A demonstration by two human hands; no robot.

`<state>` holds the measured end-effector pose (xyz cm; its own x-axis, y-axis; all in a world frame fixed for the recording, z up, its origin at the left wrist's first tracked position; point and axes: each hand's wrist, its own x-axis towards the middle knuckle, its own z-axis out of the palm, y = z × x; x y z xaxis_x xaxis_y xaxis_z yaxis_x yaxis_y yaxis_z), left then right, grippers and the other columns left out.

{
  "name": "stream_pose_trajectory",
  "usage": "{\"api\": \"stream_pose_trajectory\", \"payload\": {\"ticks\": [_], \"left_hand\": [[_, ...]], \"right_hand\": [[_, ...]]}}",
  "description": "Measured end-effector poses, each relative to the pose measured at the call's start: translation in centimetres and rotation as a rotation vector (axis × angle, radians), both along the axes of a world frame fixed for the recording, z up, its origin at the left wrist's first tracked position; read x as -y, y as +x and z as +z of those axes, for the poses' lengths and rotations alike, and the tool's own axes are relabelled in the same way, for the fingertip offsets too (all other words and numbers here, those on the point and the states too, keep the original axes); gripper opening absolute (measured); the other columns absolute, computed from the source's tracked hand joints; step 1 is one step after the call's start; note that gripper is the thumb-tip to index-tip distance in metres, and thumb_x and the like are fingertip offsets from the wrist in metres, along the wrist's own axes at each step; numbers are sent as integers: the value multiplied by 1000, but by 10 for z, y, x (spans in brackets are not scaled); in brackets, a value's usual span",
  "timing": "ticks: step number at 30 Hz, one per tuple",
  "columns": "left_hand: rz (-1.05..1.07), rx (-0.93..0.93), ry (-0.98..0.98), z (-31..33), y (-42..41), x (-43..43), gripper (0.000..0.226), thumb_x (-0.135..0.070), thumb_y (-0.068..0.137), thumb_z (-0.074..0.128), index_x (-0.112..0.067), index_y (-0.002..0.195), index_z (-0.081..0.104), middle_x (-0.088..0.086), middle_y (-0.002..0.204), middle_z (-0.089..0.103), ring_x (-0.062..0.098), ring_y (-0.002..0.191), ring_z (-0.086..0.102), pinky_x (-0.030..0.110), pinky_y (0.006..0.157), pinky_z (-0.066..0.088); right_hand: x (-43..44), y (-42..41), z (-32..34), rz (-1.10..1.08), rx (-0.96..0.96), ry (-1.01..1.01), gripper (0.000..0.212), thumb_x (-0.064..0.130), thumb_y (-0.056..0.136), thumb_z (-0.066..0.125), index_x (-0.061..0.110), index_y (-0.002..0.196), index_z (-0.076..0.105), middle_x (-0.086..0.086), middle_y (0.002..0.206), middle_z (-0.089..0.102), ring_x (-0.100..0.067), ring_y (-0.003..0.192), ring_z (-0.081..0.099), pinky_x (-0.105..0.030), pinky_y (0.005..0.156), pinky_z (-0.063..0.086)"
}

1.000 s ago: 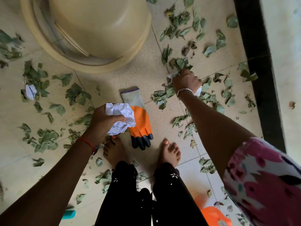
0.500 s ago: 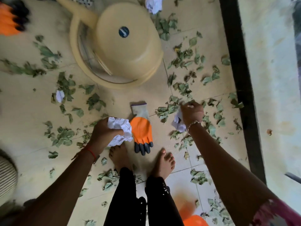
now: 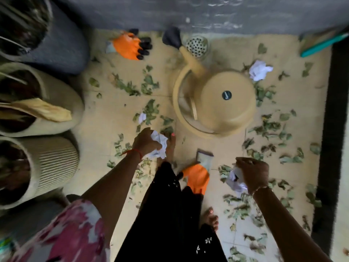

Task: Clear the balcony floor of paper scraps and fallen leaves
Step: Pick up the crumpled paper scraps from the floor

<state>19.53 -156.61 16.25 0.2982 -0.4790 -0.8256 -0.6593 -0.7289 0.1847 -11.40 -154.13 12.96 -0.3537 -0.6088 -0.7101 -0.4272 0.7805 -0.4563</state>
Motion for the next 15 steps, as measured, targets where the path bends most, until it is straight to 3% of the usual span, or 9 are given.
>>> {"api": "stream_pose_trajectory", "payload": {"ticks": [1,2,4,5,7,9,11,13,15], "left_hand": [[-71,11,30,-37,8,3,61,-11,83,69,-3,136,41,16,141,42,30,129,42,29,90,36],[-27,9,18,-31,9,8,49,-11,82,70,-4,125,49,15,130,49,31,125,45,30,86,37],[-59,21,66,-60,28,13,20,-11,80,71,-15,88,53,6,92,50,32,111,51,28,77,34],[-88,5,54,-62,27,17,22,-11,79,71,-16,84,50,6,89,48,32,108,51,28,77,33],[-109,11,78,-79,40,20,44,-12,78,72,-12,117,54,15,127,46,32,122,47,31,88,38],[-142,25,103,-99,56,27,71,-15,77,74,-11,139,41,7,155,20,30,132,40,30,98,36],[-144,39,80,-111,72,33,80,-16,76,74,-14,145,34,1,158,13,30,131,41,30,98,37],[-91,60,98,-153,86,38,82,-16,78,71,-20,148,29,1,156,19,32,128,44,32,100,40],[-127,189,26,-168,81,21,61,-23,89,59,-25,144,35,7,147,36,36,122,50,40,101,42]], "right_hand": [[10,1,-9,41,-2,-22,15,2,81,64,-4,92,72,-11,90,69,-1,77,64,-2,59,38],[15,-4,-6,51,4,-36,14,0,81,64,-5,91,71,-8,85,68,9,69,60,-1,61,38],[34,4,-26,-5,25,49,8,7,82,65,2,82,70,2,62,67,1,63,59,-19,73,47],[40,5,-20,-54,62,62,8,10,82,65,11,75,68,8,50,63,-3,60,60,-25,74,48],[56,28,-34,-128,181,41,18,2,81,65,16,69,65,13,45,62,-2,47,60,-24,65,51],[66,49,-29,-179,305,5,20,-9,78,61,8,69,67,5,51,66,-8,50,64,-20,56,52],[74,66,-22,-152,378,-7,18,-9,76,63,6,69,70,-2,58,69,-18,61,65,-27,66,52],[95,90,-27,-97,461,-1,14,-1,76,66,9,67,73,-5,57,69,-21,61,64,-33,73,50],[109,106,-11,-51,641,32,4,15,67,75,11,68,74,-10,53,65,-24,53,63,-38,73,51]]}}
